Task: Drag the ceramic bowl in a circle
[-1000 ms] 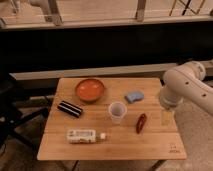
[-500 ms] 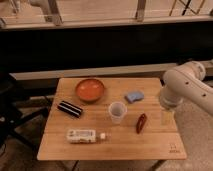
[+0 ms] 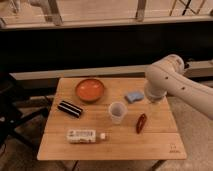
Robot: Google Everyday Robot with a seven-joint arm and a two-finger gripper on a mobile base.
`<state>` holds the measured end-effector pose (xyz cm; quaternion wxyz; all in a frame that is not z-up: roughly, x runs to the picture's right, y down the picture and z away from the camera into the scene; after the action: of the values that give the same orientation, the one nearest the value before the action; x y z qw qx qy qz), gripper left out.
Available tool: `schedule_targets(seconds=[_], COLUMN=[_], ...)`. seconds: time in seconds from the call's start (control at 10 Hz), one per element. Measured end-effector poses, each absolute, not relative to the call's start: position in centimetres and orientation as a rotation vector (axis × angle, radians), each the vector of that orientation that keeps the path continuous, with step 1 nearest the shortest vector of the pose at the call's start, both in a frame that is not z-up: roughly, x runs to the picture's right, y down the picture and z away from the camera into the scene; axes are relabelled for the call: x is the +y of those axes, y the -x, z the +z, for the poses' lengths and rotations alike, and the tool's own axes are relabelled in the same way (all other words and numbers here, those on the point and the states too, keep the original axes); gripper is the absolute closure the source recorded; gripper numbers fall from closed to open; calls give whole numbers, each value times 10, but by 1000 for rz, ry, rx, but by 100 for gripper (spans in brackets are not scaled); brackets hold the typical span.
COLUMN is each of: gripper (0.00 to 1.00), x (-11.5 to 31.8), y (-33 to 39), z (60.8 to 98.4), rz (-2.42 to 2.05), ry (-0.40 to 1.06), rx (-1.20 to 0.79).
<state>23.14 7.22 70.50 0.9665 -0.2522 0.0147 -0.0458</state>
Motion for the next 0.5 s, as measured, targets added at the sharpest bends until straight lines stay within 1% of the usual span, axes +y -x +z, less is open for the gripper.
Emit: schedule_targets(seconds=[0.5], gripper=[20], x=[47], y=[-184], z=[721], rz=[-225], ry=[472], rx=[5])
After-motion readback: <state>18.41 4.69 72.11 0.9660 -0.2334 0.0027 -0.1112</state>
